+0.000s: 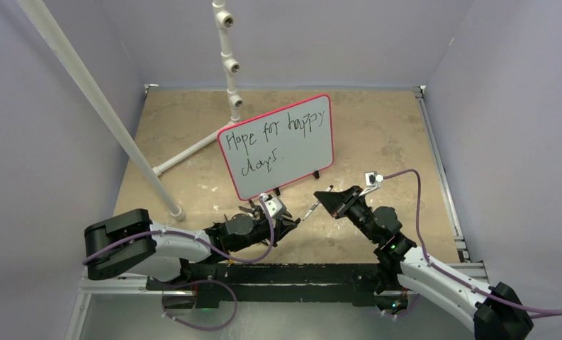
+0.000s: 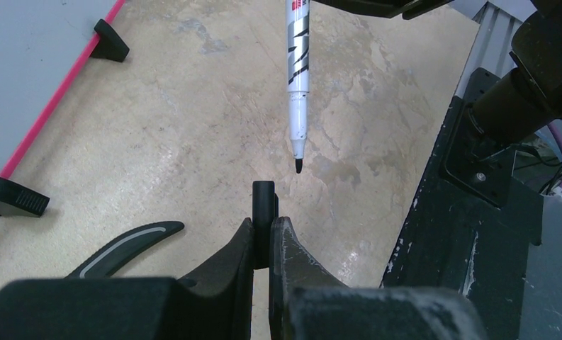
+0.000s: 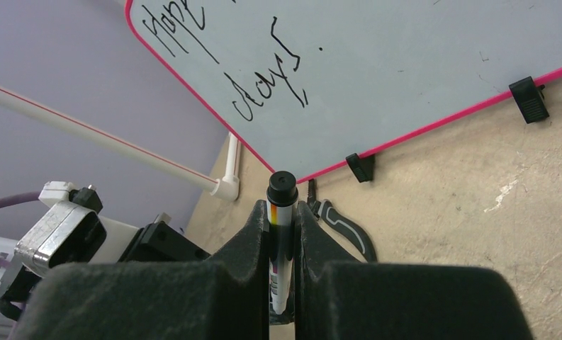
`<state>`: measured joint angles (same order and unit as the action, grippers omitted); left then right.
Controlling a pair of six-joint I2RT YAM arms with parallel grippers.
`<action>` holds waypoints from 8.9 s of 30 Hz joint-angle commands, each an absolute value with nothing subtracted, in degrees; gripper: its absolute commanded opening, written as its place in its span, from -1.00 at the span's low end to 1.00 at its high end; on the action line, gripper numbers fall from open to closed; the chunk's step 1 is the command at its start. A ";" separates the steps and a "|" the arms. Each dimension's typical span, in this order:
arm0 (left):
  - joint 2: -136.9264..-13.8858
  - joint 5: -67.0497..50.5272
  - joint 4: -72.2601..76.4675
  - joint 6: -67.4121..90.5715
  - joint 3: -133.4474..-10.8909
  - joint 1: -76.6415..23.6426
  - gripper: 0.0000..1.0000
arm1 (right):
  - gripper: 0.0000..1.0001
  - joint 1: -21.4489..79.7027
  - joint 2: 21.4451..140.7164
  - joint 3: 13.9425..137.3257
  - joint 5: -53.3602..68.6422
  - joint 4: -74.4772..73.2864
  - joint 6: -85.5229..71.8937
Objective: Write a sentence on the whiteboard
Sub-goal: Close the whiteboard marker at the center of the board.
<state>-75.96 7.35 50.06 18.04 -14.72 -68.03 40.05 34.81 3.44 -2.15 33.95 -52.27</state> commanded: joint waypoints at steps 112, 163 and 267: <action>-65.48 11.49 29.33 19.26 -29.96 -70.84 -0.24 | -1.00 39.90 43.57 1.32 1.54 41.87 -56.69; -72.94 -2.23 31.41 29.39 -29.31 -66.27 -1.00 | -1.00 39.90 39.77 0.70 12.26 44.50 -52.29; -73.48 -22.77 48.88 17.12 -42.82 -45.85 -1.00 | -1.00 48.57 61.63 4.90 32.28 38.54 -53.23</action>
<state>-75.13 -29.41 17.80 17.78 -31.70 -49.23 41.41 58.83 7.14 12.45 53.47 -51.31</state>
